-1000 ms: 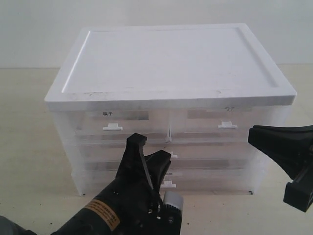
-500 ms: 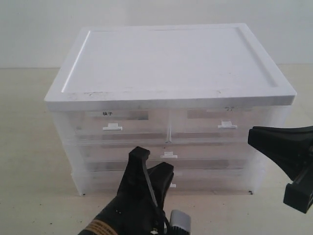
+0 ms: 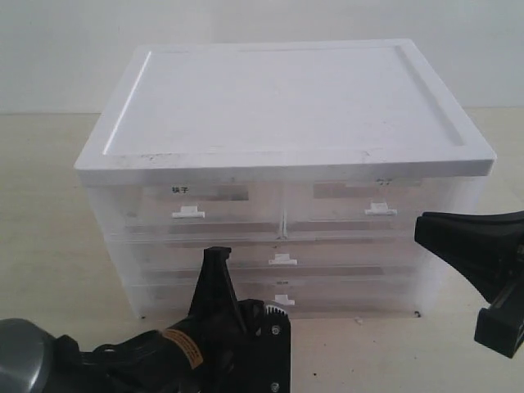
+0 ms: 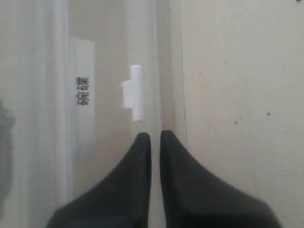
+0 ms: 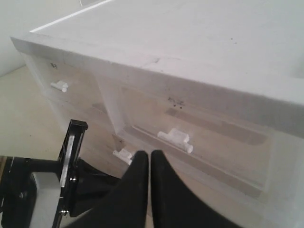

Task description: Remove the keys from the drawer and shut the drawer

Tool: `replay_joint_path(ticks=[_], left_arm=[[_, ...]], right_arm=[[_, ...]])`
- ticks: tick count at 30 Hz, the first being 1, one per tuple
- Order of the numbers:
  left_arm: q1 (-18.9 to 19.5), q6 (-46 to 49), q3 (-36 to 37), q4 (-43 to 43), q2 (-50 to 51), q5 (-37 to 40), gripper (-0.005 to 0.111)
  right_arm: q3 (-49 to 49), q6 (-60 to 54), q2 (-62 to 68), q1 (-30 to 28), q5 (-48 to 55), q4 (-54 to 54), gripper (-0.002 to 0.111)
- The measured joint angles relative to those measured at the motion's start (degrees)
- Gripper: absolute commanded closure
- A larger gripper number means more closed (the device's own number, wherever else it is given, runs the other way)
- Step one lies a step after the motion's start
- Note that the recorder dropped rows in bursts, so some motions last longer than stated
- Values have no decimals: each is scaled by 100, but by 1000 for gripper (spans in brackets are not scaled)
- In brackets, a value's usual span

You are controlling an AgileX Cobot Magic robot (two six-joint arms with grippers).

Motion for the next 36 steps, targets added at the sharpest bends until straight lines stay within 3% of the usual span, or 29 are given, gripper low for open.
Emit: replay_joint_path(ticks=[10, 20, 27, 31, 36], left_arm=[[-52, -24, 0, -124, 13, -559, 102], [-1194, 439, -33, -554, 13, -2119, 100], [-1194, 695, -35, -864, 13, -2549, 57], [-986, 722, -35, -903, 13, -2549, 65], [-713, 722, -35, -647, 13, -2332, 89]], right_arm=[[0, 0, 0, 0, -11, 0, 108], [0, 13, 0, 0, -11, -66, 108], [0, 13, 0, 0, -11, -66, 108], [0, 13, 0, 0, -11, -66, 108], [0, 13, 0, 0, -11, -66, 108]])
